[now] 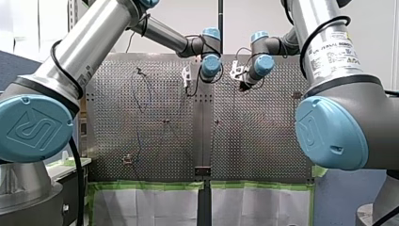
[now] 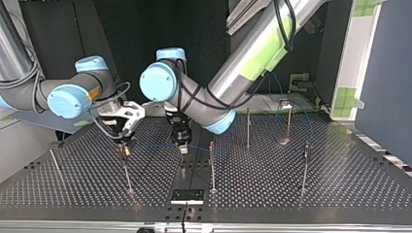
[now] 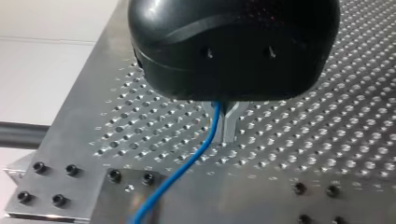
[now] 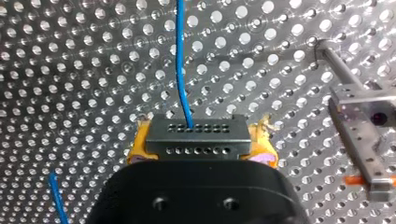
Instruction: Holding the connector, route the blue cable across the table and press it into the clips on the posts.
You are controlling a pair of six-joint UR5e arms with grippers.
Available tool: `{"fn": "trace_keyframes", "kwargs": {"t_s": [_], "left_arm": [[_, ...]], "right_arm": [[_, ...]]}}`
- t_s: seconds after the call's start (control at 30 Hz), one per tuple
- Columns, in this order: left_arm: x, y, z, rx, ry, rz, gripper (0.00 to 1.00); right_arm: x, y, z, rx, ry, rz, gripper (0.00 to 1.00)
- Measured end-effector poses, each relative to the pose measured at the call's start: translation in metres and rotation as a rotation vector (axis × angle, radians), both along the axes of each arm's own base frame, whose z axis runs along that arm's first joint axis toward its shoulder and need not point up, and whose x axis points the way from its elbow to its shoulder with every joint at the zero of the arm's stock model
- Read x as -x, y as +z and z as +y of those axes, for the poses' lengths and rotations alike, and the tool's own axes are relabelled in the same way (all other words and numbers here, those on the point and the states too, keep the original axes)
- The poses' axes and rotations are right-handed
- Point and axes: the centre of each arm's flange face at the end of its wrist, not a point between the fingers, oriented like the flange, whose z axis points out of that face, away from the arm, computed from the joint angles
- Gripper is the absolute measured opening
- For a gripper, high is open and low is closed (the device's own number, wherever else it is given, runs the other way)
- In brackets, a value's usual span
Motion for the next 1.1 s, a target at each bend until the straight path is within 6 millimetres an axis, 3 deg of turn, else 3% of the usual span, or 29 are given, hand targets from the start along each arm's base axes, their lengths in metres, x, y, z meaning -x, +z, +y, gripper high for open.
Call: {"fn": "trace_keyframes", "kwargs": {"t_s": [0.4,0.7,1.1], "left_arm": [[0.011,-0.037,0.001,0.008,-0.014,0.002,0.00],[0.010,-0.068,0.008,0.010,-0.044,0.003,0.00],[0.009,-0.106,0.018,0.018,-0.117,0.006,0.00]], "right_arm": [[0.006,-0.031,0.018,-0.059,0.001,0.036,0.00],[0.017,-0.032,0.040,-0.074,-0.003,0.047,0.00],[0.030,-0.072,0.066,-0.127,0.004,0.128,0.00]]}}
